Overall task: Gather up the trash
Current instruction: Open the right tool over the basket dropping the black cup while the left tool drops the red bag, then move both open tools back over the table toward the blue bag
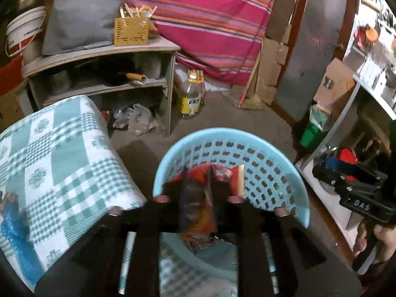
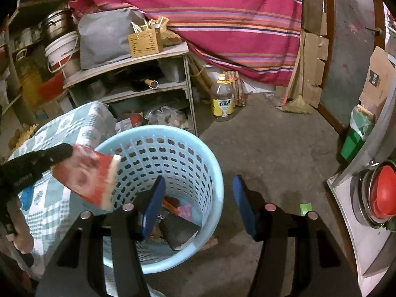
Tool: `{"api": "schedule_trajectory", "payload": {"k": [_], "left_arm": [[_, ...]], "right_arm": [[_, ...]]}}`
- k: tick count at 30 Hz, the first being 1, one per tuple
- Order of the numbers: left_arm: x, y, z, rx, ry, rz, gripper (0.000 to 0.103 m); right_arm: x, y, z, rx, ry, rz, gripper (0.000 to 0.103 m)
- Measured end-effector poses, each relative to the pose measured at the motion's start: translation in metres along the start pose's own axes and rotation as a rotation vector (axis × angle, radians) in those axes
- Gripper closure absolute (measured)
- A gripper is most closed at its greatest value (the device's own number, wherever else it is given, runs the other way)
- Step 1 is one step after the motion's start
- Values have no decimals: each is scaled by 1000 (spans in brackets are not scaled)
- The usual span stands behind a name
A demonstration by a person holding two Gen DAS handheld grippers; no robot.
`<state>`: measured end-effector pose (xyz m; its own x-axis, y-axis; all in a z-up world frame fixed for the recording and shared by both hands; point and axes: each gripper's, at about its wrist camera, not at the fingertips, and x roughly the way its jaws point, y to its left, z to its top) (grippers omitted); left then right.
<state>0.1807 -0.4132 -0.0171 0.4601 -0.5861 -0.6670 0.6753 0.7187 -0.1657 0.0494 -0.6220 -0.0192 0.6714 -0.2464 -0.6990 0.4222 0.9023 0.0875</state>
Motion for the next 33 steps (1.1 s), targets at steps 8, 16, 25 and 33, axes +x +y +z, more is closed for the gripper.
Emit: {"api": "schedule_trajectory", "payload": {"k": [8, 16, 25, 33], "left_arm": [[-24, 22, -6, -21, -45, 80, 19], [-97, 92, -30, -106, -116, 259, 6], [-153, 186, -68, -201, -96, 396, 6], [-200, 259, -94, -260, -114, 497, 6]], "right_arm": [[4, 12, -2, -13, -2, -1, 39], [-8, 60, 0, -52, -37, 36, 26], [-20, 146, -4, -124, -59, 114, 17], [-23, 212, -11, -188, -50, 154, 17]]}}
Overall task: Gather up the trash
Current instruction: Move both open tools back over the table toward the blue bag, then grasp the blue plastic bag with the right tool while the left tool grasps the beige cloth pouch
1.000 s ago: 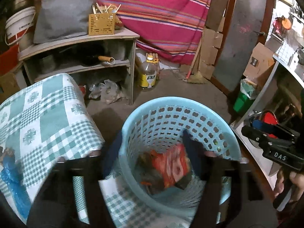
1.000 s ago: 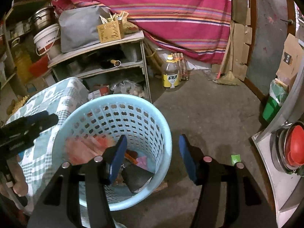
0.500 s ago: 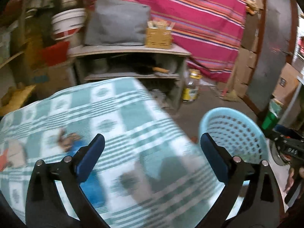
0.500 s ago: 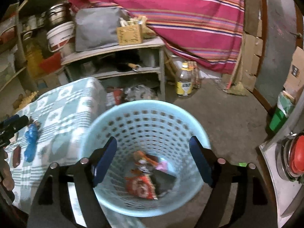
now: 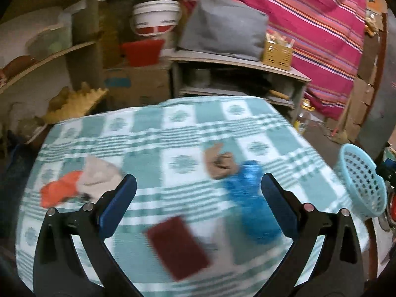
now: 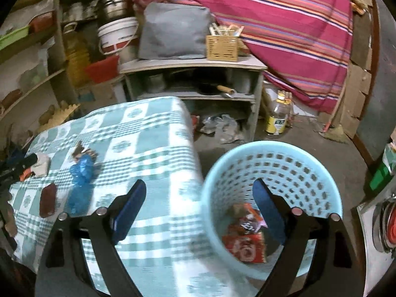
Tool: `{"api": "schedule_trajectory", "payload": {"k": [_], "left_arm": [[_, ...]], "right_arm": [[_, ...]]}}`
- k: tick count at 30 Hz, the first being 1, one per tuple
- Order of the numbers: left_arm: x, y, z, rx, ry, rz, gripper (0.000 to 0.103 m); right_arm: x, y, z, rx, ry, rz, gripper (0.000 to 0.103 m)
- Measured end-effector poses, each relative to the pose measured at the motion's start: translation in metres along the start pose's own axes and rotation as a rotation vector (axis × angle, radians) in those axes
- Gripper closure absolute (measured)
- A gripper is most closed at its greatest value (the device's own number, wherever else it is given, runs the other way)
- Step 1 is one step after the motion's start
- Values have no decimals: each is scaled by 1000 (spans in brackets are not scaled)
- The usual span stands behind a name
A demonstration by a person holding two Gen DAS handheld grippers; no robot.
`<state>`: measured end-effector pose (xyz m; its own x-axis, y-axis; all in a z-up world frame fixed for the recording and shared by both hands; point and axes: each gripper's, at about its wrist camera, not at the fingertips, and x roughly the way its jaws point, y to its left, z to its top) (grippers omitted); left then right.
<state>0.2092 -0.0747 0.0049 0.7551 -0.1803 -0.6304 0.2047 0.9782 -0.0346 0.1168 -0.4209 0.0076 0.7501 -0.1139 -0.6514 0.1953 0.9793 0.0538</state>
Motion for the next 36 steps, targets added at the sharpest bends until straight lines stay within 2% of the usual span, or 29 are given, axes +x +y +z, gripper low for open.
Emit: {"api": "schedule_trajectory", "payload": {"k": [5, 10, 14, 18, 22, 28, 36], "left_arm": [[4, 52, -5, -59, 25, 31, 6], [4, 85, -11, -100, 41, 44, 6], [10, 98, -18, -122, 61, 45, 6], [17, 104, -20, -111, 72, 76, 6], [25, 120, -21, -165, 102, 52, 6], [32, 132, -20, -167, 104, 100, 6], [40, 172, -15, -234, 124, 84, 6]], "right_arm": [[7, 33, -2, -34, 16, 5, 17], [16, 57, -5, -47, 38, 18, 17], [23, 81, -6, -77, 50, 33, 17], [34, 111, -9, -109, 65, 57, 17], [47, 144, -14, -139, 86, 95, 17], [74, 188, -22, -183, 139, 140, 17], [109, 214, -21, -205, 188, 132, 17]]}}
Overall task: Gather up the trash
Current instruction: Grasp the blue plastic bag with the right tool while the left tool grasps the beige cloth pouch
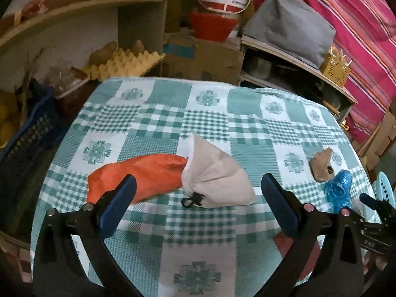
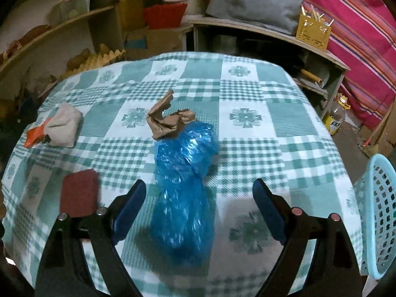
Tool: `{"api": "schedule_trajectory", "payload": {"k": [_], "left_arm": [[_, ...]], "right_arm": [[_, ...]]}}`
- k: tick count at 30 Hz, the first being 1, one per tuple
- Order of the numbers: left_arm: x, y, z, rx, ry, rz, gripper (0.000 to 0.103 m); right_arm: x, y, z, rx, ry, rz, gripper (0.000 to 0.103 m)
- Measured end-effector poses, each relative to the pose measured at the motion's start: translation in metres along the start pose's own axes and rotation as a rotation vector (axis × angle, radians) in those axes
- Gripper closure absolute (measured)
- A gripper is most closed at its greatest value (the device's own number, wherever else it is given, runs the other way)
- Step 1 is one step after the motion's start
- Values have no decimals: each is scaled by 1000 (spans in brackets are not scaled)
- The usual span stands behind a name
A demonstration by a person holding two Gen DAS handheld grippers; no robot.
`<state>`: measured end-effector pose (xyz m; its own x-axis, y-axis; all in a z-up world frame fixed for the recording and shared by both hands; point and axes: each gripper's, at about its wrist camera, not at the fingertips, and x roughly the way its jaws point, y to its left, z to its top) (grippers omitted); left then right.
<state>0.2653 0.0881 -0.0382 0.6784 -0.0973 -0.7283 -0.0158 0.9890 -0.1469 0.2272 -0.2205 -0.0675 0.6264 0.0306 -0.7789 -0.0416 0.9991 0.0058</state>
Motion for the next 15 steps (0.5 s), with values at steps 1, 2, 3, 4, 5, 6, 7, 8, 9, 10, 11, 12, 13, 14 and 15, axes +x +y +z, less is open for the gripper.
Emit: {"api": "schedule_trajectory", "payload": {"k": [1, 2, 3, 4, 5, 6, 7, 8, 9, 10, 11, 12, 13, 14, 15], "left_arm": [[4, 3, 0, -12, 9, -3, 6], [8, 4, 0, -18, 17, -7, 6], [13, 4, 0, -20, 32, -13, 6], [17, 2, -1, -17, 43, -13, 6], [20, 0, -1, -11, 47, -9, 6], [23, -3, -1, 0, 49, -4, 6], [27, -8, -1, 18, 49, 0, 6], [29, -11, -1, 31, 49, 2, 6], [32, -15, -1, 46, 50, 5, 6], [36, -20, -1, 69, 52, 10, 6], [39, -23, -2, 84, 55, 16, 6], [42, -26, -3, 93, 60, 19, 6], [46, -28, -3, 101, 69, 21, 7], [50, -31, -5, 108, 83, 19, 7], [53, -32, -6, 114, 93, 16, 8]], "right_arm": [[6, 1, 1, 2, 7, 1, 17], [9, 2, 2, 2, 11, 0, 17], [13, 3, 2, 0, 13, -1, 17], [16, 4, 2, -5, 10, -2, 21], [18, 5, 2, -12, 3, -2, 26], [19, 6, 2, -18, 1, -2, 40], [22, 6, 2, -23, 8, 2, 54], [24, 5, 3, -18, 12, 14, 58], [24, 4, 3, -12, 9, 23, 66], [24, 3, 5, -8, -1, 24, 77], [23, 2, 7, -6, -9, 24, 79], [22, 1, 9, 1, -18, 27, 79], [18, -1, 12, 14, -36, 30, 79], [14, -3, 16, 27, -59, 33, 79], [12, -4, 19, 31, -71, 32, 79]]}}
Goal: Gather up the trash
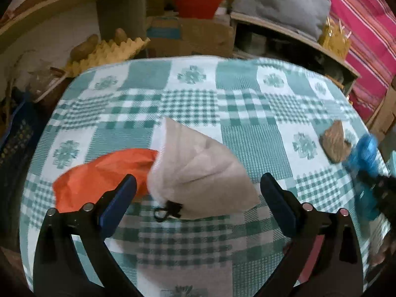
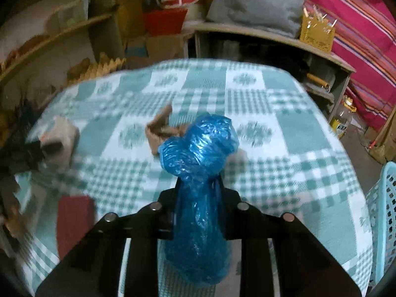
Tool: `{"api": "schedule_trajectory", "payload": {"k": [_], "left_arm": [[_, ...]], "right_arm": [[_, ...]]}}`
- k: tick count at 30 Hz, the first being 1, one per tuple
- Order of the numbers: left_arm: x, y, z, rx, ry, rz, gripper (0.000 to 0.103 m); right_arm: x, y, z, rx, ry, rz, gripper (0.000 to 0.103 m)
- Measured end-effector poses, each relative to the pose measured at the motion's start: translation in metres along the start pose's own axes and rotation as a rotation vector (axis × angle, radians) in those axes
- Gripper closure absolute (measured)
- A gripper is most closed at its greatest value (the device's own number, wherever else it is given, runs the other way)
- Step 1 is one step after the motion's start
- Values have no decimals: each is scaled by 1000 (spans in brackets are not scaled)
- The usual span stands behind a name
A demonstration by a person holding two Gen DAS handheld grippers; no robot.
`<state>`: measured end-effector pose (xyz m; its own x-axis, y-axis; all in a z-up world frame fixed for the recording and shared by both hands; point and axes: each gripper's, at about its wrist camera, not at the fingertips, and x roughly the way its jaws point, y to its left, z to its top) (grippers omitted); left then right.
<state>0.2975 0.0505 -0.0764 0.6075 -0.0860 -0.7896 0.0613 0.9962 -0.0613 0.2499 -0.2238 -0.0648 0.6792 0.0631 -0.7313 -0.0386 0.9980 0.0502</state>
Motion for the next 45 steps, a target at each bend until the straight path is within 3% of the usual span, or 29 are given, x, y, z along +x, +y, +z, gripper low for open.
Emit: {"api": "schedule_trajectory", "payload": {"k": [3, 5, 9, 11, 12, 13, 15, 23, 27, 30, 37, 45], "left_arm": [[11, -8, -3, 33, 36, -1, 21], [15, -12, -6, 59, 35, 19, 24], [11, -9, -3, 43, 26, -28, 58], [10, -6, 0, 26, 30, -52, 67], [10, -5, 0, 19, 32, -60, 71], [10, -4, 0, 16, 32, -63, 75], [10, -1, 2, 8, 37, -73, 78], [-19, 10, 14, -41, -37, -104, 80], [-30, 15, 17, -52, -69, -107, 80], [-36, 17, 19, -56, -86, -105, 80], [-63, 4, 23, -41, -144, -123, 80], [-99, -53, 15, 57, -184, -170, 80]], "right_arm": [[-7, 0, 15, -1, -39, 1, 79], [-6, 3, 26, -8, -47, 6, 79], [10, 16, 40, -46, 6, 44, 78], [17, 26, 40, -76, 14, 48, 75], [18, 29, 39, -82, 15, 42, 60], [19, 32, 38, -81, 11, 38, 38], [18, 35, 35, -84, -9, 30, 32], [40, 41, 39, -112, 56, -9, 32], [48, 41, 36, -97, 64, 12, 47], [42, 38, 38, -81, 50, 23, 51], [1, 17, 45, -71, -5, 33, 53], [-47, -30, 47, -32, -12, 21, 53]]}}
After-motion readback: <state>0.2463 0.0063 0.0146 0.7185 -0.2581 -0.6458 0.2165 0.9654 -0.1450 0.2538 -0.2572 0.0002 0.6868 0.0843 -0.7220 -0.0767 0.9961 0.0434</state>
